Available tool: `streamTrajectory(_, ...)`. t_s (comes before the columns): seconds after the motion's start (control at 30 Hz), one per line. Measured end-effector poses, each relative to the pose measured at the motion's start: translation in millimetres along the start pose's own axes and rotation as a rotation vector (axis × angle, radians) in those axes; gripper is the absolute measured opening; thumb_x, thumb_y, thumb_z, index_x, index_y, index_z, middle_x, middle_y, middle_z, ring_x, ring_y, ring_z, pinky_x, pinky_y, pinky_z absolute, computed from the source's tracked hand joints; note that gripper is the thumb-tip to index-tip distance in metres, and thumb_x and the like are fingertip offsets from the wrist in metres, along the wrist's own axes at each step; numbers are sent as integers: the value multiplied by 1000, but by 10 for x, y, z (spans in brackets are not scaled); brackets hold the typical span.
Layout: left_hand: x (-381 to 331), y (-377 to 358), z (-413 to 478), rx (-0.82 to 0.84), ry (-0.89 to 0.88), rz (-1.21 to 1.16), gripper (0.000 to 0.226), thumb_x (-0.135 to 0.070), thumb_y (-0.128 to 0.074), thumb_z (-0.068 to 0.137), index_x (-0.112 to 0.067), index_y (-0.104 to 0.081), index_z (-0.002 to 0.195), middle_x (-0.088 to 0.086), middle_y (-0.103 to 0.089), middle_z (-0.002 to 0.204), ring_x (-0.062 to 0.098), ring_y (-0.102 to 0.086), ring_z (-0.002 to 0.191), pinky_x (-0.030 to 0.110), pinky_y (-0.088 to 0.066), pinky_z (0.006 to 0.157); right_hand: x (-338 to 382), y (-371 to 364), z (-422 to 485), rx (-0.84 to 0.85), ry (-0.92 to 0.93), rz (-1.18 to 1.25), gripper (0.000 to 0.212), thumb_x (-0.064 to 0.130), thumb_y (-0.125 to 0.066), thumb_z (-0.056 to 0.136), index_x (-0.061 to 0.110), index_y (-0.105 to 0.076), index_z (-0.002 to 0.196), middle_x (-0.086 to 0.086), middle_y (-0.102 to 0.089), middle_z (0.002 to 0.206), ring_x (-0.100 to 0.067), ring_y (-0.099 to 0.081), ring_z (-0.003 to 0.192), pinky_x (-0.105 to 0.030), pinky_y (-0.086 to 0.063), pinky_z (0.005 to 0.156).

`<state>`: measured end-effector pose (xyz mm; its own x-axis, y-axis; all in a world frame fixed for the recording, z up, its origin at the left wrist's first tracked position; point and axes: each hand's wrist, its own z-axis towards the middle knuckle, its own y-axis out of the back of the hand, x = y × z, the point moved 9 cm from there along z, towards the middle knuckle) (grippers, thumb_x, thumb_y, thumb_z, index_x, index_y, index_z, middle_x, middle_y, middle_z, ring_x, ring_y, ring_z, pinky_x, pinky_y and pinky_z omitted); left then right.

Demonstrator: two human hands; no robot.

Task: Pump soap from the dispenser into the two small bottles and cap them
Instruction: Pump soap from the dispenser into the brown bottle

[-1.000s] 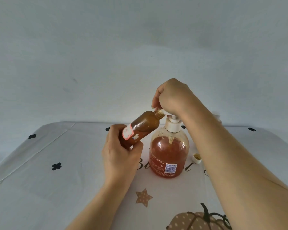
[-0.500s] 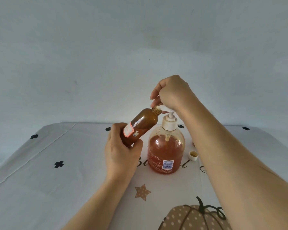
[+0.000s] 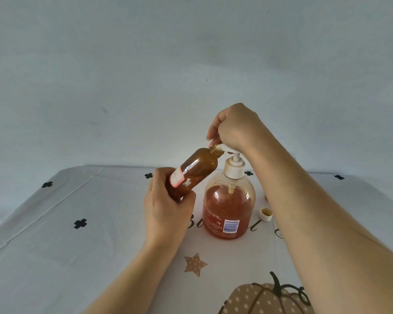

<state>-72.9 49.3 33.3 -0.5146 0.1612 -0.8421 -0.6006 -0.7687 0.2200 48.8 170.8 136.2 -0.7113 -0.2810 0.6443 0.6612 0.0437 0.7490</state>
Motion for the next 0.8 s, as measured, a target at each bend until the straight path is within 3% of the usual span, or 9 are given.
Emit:
streamTrajectory(0.3,20,26,17,-27,-9,8,47,2,-68,69,-36,-45,84,-13,-56,76,3,-53,73,7,-38,58,-15,-29,-17,23,13,-42,35,-4,-50,86,22,-69,73,-7,-73,96,-28,-68,94,-43,-57,90)
streamTrajectory(0.53,91,41,27,-46,35,20,43,4,-67,67,-31,-49,85,-10,-57,74,8,-55,70,22,-40,58,-76,-82,-79,44,-20,-32,36,-6,-48,85,20,-70,72,-8,-74,97,-29,-67,97,-44,-57,90)
streamTrajectory(0.63,69,10,21,-28,28,6,41,2,-68,69,-28,-50,89,-11,-57,76,7,-55,72,21,-41,59,-74,-32,-69,28,-38,-9,36,-5,-47,85,17,-74,77,-8,-74,94,-29,-70,91,-45,-59,87)
streamTrajectory(0.8,-20,-13,-11,17,-9,-2,37,1,-68,73,-23,-49,94,-9,-56,79,7,-53,69,6,-39,58,-34,112,-72,-47,-35,93,43,-6,-38,89,16,-69,68,-7,-75,81,-28,-74,84,-47,-60,85)
